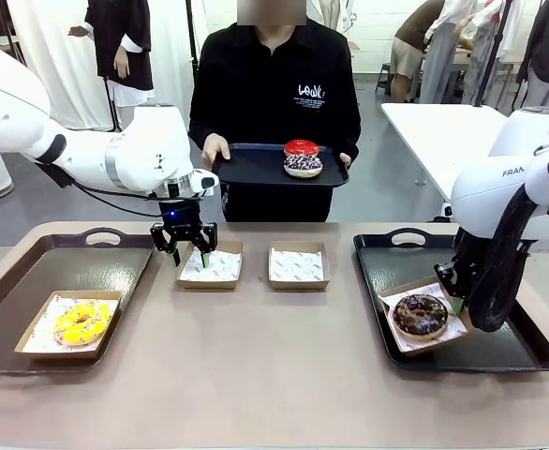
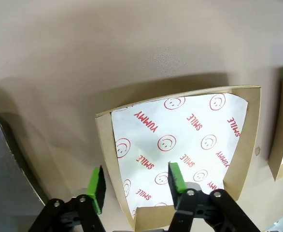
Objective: Individually package the donuts and arrange them on the tray.
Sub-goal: Place the picked Paper togo box on the Handle tray while simultaneously picking up another Paper togo box from the table with the other hand.
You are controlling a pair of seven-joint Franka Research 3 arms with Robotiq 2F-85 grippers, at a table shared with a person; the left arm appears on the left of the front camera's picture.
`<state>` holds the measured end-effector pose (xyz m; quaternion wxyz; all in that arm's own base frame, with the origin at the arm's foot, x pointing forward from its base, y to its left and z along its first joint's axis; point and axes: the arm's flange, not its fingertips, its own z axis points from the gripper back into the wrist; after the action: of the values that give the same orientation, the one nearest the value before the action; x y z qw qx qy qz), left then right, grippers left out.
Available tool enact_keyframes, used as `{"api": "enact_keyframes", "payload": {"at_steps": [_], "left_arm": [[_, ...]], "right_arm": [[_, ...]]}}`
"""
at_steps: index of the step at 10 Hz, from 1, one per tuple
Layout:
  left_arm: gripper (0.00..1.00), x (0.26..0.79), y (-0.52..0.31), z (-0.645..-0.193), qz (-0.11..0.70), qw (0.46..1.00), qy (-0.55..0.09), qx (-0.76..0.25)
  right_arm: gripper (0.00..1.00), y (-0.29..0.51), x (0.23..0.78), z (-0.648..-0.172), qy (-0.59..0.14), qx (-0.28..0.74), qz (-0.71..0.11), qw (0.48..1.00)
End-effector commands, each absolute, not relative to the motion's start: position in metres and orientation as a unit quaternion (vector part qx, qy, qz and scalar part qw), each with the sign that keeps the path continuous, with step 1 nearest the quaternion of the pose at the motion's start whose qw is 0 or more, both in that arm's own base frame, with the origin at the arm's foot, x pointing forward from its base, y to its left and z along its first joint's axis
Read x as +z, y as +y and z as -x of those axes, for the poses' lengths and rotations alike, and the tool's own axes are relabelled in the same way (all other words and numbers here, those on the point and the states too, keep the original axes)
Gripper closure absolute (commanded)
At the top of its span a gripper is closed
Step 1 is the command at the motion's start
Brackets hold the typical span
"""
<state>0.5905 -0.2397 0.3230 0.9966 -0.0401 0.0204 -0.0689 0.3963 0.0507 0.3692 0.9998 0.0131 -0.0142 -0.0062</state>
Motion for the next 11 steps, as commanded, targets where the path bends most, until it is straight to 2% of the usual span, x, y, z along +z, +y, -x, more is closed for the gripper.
{"api": "enact_keyframes", "payload": {"at_steps": [1, 2, 4, 5, 6, 11], "left_arm": [[1.00, 0.3274, -0.2435, -0.5964, 0.023, 0.998, 0.021, -0.056], [1.00, 0.3278, -0.2431, -0.5960, 0.023, 0.998, 0.022, -0.056], [1.00, 0.3272, -0.2430, -0.5957, 0.023, 0.998, 0.024, -0.056], [1.00, 0.3277, -0.2429, -0.5956, 0.023, 0.998, 0.024, -0.057], [1.00, 0.3278, -0.2428, -0.5952, 0.024, 0.998, 0.025, -0.057], [1.00, 0.3329, -0.2417, -0.5937, 0.025, 0.998, 0.028, -0.055]], "right_arm": [[0.07, 0.0472, 0.3577, -0.3823, -0.019, 0.008, -0.033, 0.999], [0.00, 0.0476, 0.3574, -0.3822, -0.017, 0.009, -0.033, 0.999], [0.00, 0.0480, 0.3570, -0.3819, -0.013, 0.010, -0.035, 0.999], [0.06, 0.0484, 0.3572, -0.3818, -0.012, 0.010, -0.035, 0.999], [0.00, 0.0485, 0.3572, -0.3816, -0.011, 0.011, -0.036, 0.999], [0.00, 0.0402, 0.3648, -0.3742, -0.022, 0.005, -0.049, 0.999]]}}
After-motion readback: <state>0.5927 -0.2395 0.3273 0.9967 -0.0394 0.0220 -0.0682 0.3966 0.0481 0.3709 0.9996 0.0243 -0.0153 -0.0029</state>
